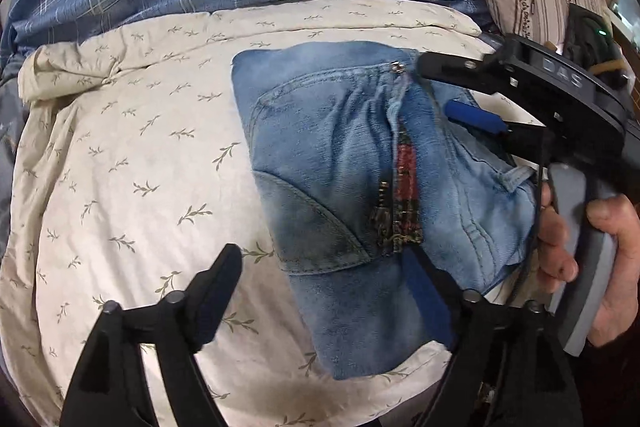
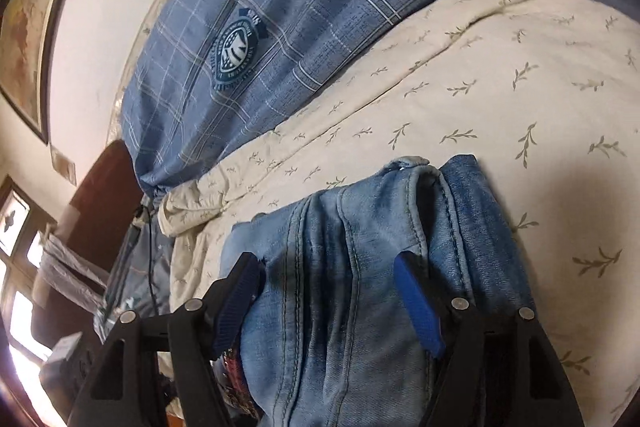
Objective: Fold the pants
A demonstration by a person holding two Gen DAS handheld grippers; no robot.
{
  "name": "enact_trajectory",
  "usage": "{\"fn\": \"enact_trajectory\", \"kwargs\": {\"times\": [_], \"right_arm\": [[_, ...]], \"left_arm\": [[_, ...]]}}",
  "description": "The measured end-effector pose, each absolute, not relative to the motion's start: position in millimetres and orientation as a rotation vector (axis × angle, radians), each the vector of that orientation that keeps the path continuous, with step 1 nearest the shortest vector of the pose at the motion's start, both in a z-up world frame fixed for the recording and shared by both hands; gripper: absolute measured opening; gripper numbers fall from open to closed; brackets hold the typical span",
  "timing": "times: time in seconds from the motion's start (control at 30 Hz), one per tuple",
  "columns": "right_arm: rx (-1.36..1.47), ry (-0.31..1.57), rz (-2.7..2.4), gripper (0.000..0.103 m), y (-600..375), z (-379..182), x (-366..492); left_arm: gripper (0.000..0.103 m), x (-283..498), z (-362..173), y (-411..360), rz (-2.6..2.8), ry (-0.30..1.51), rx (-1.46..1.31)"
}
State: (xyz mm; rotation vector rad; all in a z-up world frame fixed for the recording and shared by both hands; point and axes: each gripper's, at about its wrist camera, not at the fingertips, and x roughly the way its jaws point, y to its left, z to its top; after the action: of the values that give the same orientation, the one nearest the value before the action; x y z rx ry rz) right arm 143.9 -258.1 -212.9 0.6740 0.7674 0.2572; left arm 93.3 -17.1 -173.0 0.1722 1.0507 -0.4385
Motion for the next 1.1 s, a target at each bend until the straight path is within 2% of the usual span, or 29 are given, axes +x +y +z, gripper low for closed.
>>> {"fn": "enact_trajectory", "kwargs": {"times": [0.03,0.2,0.37,0.63,1.1], "right_arm": [[0.669,0.765,0.258,0.074,-258.3,-210.4,140.8],[0.672,0.720,0.289,0.074,-266.3,-194.6,117.1],[0.618,0.646,0.350,0.074,-263.4,-175.4,86.8],[0.540,0.638,0.381,0.074,-254.2,-164.7,54.3],[0.514,0.790,0.376,0.074,-253.8,-191.3,53.2]], "left_arm": [[0.092,94.4,-173.7,-14.7,-0.431,1.058,0.159],[0.091,94.7,-170.7,-6.5,-0.404,1.079,0.095],[0.091,89.0,-153.2,-8.8,-0.343,1.018,0.119],[0.091,91.0,-130.8,-2.2,-0.228,0.902,0.159],[0.091,110.4,-157.3,-0.9,-0.151,0.915,0.202]]}}
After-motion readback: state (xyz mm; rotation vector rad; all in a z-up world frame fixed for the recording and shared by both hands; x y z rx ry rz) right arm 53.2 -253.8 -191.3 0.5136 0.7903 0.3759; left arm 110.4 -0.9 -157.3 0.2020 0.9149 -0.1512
